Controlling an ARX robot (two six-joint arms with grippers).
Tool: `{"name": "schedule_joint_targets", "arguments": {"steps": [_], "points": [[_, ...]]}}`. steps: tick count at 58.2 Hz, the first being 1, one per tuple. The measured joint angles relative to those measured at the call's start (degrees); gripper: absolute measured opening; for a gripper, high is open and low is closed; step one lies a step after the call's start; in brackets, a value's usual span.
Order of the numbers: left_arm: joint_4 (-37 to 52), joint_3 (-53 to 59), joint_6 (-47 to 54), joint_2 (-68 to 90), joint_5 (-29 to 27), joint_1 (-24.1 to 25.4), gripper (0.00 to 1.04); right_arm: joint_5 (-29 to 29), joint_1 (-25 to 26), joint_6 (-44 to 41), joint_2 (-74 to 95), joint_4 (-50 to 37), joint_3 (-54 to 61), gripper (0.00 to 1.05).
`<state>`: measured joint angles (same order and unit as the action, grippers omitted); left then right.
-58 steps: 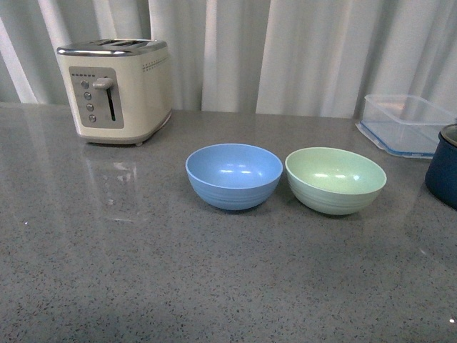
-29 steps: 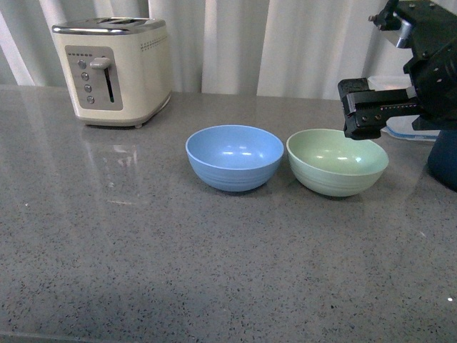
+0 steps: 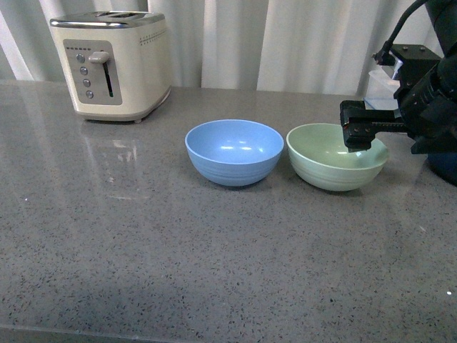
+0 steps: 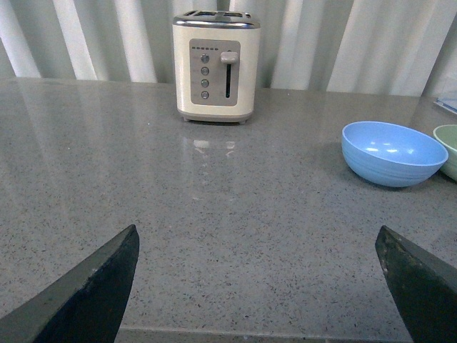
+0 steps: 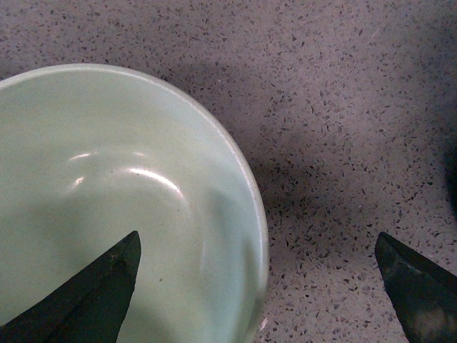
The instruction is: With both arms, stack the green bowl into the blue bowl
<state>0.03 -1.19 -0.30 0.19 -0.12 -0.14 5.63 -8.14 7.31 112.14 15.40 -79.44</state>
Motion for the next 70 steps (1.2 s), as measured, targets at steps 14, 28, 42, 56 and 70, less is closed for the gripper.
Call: {"name": "schedule_joint_targets", "arguments": {"steps": [14, 28, 42, 56, 70], "points": [[0.0, 0.0, 0.0, 0.0, 0.0, 0.0, 0.98, -0.04, 0.52, 1.53, 1.57, 0.26, -0.9, 0.51], [0.0, 0.0, 0.0, 0.0, 0.0, 0.0, 0.98, 0.11, 1.36, 1.79, 1.99, 0.24, -1.07, 0.06], [0.0, 0.0, 0.0, 0.0, -0.02, 0.0, 0.98, -1.53, 1.79, 1.97, -1.03, -0.31, -0.76, 0.01], [0.0, 0.0, 0.0, 0.0, 0.0, 0.0, 0.98, -2.62, 0.39, 1.99, -9.11, -3.63, -0.2, 0.01], [0.0, 0.0, 0.0, 0.0, 0.0, 0.0, 0.98, -3.56, -6.56, 2.6, -12.72, -6.95, -0.92, 0.01]]}}
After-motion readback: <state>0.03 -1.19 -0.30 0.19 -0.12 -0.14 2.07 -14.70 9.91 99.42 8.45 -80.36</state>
